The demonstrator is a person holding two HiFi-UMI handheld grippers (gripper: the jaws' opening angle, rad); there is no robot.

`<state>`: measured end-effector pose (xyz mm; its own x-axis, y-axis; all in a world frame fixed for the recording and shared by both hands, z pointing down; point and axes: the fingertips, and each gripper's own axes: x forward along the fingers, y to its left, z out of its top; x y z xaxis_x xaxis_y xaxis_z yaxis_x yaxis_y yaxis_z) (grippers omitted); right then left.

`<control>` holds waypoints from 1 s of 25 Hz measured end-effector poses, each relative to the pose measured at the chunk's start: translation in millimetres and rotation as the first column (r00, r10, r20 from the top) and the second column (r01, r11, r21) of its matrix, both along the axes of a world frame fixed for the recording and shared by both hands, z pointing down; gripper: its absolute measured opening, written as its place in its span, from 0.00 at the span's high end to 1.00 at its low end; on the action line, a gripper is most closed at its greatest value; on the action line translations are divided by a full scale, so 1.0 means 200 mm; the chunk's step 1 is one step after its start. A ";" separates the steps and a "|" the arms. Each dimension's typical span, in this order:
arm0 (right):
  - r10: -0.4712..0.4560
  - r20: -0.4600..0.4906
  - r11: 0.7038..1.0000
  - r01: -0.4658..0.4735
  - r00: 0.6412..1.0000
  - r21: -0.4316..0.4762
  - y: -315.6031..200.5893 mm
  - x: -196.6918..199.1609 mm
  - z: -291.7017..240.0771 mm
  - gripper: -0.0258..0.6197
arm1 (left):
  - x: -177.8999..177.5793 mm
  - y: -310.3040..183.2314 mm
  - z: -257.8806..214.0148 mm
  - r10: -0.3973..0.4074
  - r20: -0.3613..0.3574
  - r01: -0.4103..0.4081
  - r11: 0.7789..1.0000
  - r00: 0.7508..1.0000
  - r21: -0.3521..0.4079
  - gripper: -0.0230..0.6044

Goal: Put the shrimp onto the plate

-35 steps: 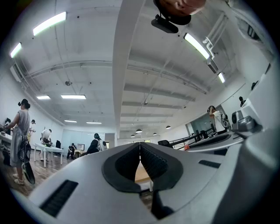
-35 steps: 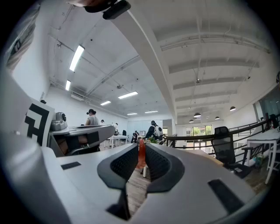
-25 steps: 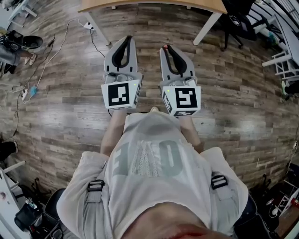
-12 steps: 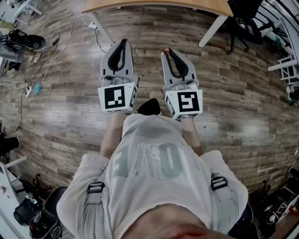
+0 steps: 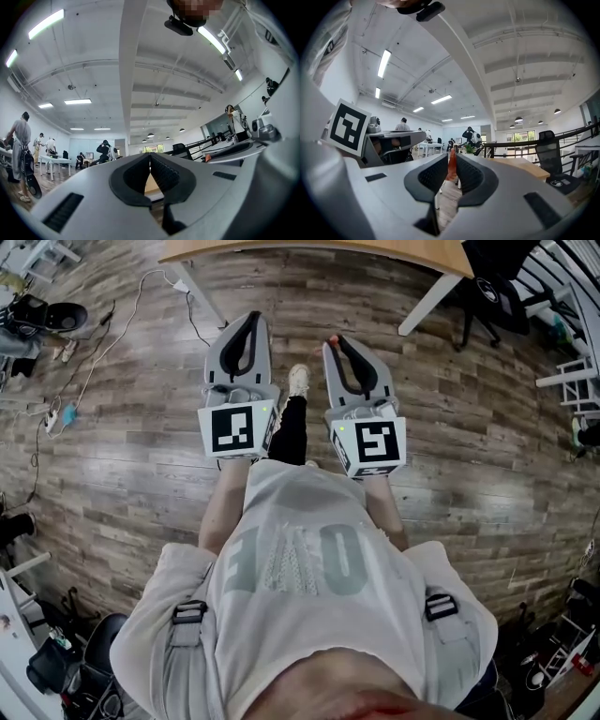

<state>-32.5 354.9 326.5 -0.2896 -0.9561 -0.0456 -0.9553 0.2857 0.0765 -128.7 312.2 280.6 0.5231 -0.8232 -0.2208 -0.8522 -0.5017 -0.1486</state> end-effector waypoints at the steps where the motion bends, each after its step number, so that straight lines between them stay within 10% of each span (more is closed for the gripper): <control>1: 0.006 -0.005 1.000 -0.006 1.000 0.007 -0.04 0.01 -0.01 0.87 | 0.01 -0.04 -0.01 0.006 -0.005 -0.006 1.000 1.000 0.005 0.95; 25: 0.107 -0.049 0.993 -0.110 0.993 -0.051 -1.18 0.27 -0.07 0.87 | 0.39 -1.23 -0.10 0.168 -0.081 -0.170 0.985 0.983 -0.025 0.95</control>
<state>20.5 118.5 312.4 -0.1845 -0.9827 0.0177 -0.9767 0.1853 0.1085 -51.2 65.6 260.6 0.6375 -0.7315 -0.2419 -0.7631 -0.6428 -0.0670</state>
